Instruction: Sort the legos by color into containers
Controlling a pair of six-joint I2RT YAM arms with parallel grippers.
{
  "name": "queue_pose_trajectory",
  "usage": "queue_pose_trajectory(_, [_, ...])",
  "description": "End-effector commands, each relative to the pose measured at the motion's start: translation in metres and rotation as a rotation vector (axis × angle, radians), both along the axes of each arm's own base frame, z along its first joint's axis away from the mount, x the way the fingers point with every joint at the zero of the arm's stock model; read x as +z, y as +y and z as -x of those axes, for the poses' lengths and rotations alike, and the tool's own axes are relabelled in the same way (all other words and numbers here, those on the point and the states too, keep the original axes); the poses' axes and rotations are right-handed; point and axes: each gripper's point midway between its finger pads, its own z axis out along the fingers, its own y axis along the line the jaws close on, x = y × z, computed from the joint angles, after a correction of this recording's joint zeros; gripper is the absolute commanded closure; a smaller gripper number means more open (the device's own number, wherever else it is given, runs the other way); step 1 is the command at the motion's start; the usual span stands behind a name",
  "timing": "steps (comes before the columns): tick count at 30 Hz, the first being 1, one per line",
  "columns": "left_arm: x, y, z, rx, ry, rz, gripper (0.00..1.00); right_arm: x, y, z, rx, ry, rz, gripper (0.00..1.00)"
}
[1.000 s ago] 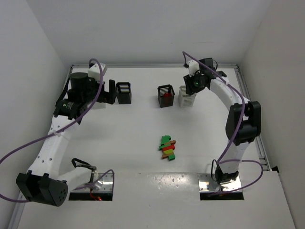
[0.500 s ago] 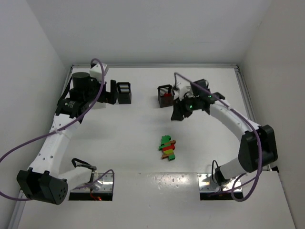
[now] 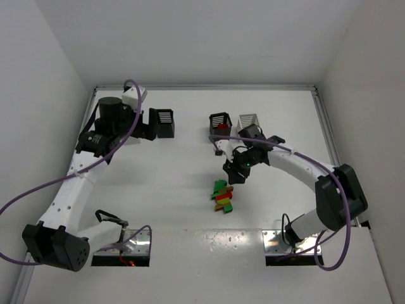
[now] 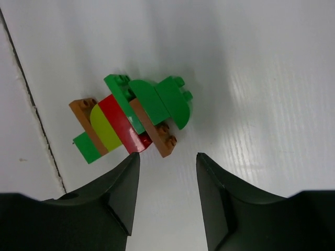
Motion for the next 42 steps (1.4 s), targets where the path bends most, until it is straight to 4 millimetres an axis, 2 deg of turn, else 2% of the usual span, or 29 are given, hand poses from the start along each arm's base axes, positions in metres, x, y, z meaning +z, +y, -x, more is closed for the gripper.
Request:
queue_pose_trajectory(1, [0.008, -0.003, 0.002, -0.017, -0.038, -0.001, 0.00, 0.013, 0.004, 0.020, 0.141, -0.028, -0.026, 0.51])
queue_pose_trajectory(3, [0.004, -0.001, 0.002, -0.009, -0.030, -0.007, 0.00, 0.014, 0.004, 0.032, 0.134, -0.012, -0.029, 0.49])
queue_pose_trajectory(4, [0.006, -0.001, 0.001, 0.005, -0.035, 0.001, 0.00, 0.012, 0.009, 0.035, 0.031, 0.033, -0.038, 0.49])
queue_pose_trajectory(5, [0.001, 0.001, 0.001, 0.021, -0.021, 0.008, 0.00, 0.012, 0.006, 0.030, -0.065, 0.038, -0.015, 0.49])
queue_pose_trajectory(10, [0.000, 0.007, -0.004, 0.084, -0.016, 0.020, 0.00, 0.017, 0.017, 0.044, -0.310, 0.230, -0.019, 0.51])
queue_pose_trajectory(12, [0.004, 0.010, -0.005, 0.101, -0.027, 0.015, 0.00, 0.013, 0.018, 0.045, -0.379, 0.277, -0.012, 0.51])
queue_pose_trajectory(13, [0.004, 0.012, -0.006, 0.113, -0.028, 0.009, 0.00, 0.003, 0.014, 0.047, -0.434, 0.308, 0.013, 0.51])
queue_pose_trajectory(15, [0.004, 0.015, -0.006, 0.124, -0.029, 0.004, 0.00, -0.001, 0.015, 0.039, -0.492, 0.302, 0.010, 0.53])
queue_pose_trajectory(16, [0.008, 0.017, -0.005, 0.134, -0.042, 0.002, 0.00, -0.009, 0.007, 0.025, -0.698, 0.307, 0.055, 0.57])
queue_pose_trajectory(17, [0.008, 0.017, -0.005, 0.134, -0.042, 0.002, 0.00, -0.023, 0.005, 0.033, -0.731, 0.354, 0.115, 0.59])
queue_pose_trajectory(18, [0.007, 0.019, -0.003, 0.142, -0.045, -0.001, 0.00, -0.019, 0.009, 0.028, -0.748, 0.352, 0.122, 0.59])
queue_pose_trajectory(19, [0.007, 0.019, -0.003, 0.142, -0.045, -0.001, 0.00, -0.022, 0.002, 0.021, -0.801, 0.324, 0.162, 0.58])
queue_pose_trajectory(21, [0.006, 0.021, -0.001, 0.152, -0.048, -0.005, 0.00, -0.024, 0.001, 0.028, -0.839, 0.338, 0.205, 0.54])
queue_pose_trajectory(25, [0.006, 0.024, -0.002, 0.169, -0.049, -0.013, 0.00, -0.020, 0.000, 0.036, -0.832, 0.332, 0.211, 0.31])
queue_pose_trajectory(26, [0.006, 0.025, -0.002, 0.165, -0.052, -0.021, 0.00, -0.021, 0.001, 0.043, -0.804, 0.338, 0.214, 0.31])
queue_pose_trajectory(29, [0.009, 0.025, 0.000, 0.165, -0.061, -0.018, 0.00, -0.010, 0.009, 0.038, -0.782, 0.295, 0.147, 0.31])
queue_pose_trajectory(30, [0.005, 0.027, 0.000, 0.174, -0.053, -0.025, 0.00, -0.011, 0.006, 0.031, -0.802, 0.261, 0.153, 0.31])
queue_pose_trajectory(32, [0.012, 0.029, 0.003, 0.183, -0.073, -0.023, 0.00, -0.004, 0.011, 0.019, -0.820, 0.220, 0.144, 0.28])
queue_pose_trajectory(36, [0.001, 0.032, 0.005, 0.189, -0.061, -0.040, 0.00, -0.010, 0.005, 0.005, -0.882, 0.122, 0.231, 0.20])
queue_pose_trajectory(37, [0.004, 0.032, 0.007, 0.189, -0.072, -0.037, 0.00, -0.010, 0.008, 0.001, -0.882, 0.098, 0.229, 0.19])
queue_pose_trajectory(38, [-0.001, 0.032, 0.007, 0.189, -0.061, -0.040, 0.00, -0.010, 0.008, -0.004, -0.903, 0.085, 0.237, 0.17])
queue_pose_trajectory(42, [-0.003, 0.033, 0.010, 0.189, -0.069, -0.038, 0.00, -0.019, 0.018, -0.004, -0.906, 0.106, 0.260, 0.15])
